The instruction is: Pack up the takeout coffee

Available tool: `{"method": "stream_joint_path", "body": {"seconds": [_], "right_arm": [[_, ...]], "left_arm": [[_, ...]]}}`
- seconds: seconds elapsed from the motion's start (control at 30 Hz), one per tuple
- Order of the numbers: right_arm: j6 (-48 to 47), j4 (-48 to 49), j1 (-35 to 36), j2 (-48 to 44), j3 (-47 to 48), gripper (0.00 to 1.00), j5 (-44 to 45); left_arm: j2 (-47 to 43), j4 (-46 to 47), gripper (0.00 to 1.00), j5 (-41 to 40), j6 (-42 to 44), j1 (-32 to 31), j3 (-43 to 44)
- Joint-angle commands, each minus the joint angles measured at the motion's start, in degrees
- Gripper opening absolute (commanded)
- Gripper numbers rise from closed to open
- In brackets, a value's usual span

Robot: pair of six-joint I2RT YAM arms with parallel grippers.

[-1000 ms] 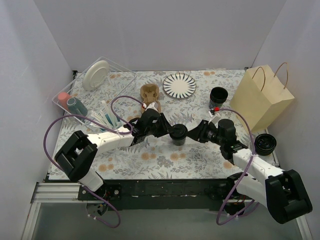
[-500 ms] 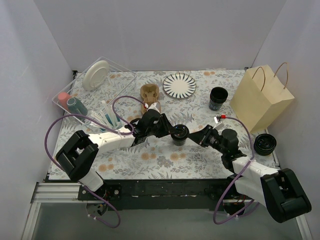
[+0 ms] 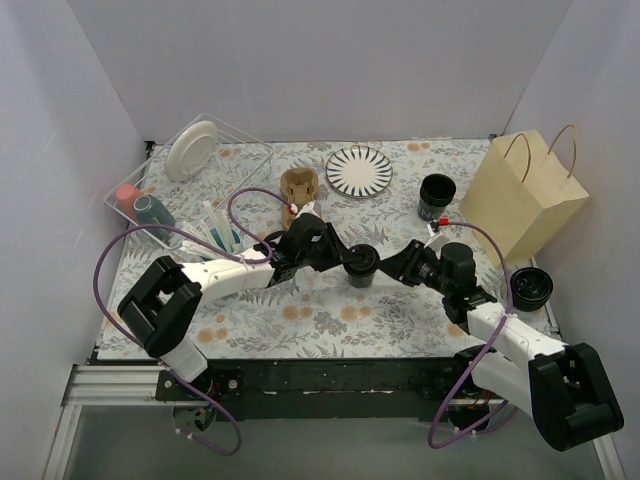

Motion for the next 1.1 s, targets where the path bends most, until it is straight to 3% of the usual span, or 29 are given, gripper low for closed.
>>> {"method": "stream_joint_path", "body": {"seconds": [0.0,0.27,0.47,0.57,0.83,1.07], "right_arm": [[-1.4,-6.9,-0.2,-0.3,1.3,0.35,-2.2],[1.3,-0.6,-0.2,1.7,0.4,0.29,-4.7],[1.2,-12.2,-0.2,2.9,-0.9,0.21,2.4],[1.2,-12.0,-0.2,2.5,-5.8,0.19,6.6],[-0.2,-11.0,-0.2,3.0,-8.8,0.22,8.4],[-3.7,-16.4,-0.2,-3.3,1.1,0.29,6.2]], "left_arm": [[5.3,-19.9,0.27,-2.6,1.2,-0.8,-2.7],[6.1,-22.0,0.27,-3.3,1.0,-1.1,-0.6],[6.3,-22.8,0.27,-3.8,0.3,-1.2,-0.8],[6.7,-23.1,0.27,-4.2,0.2,-1.2,-1.3],[8.0,-22.4,0.27,-4.1,1.3,-1.2,-0.5],[8.4,-20.4,0.27,-3.4,8.0,-1.2,2.4]]}}
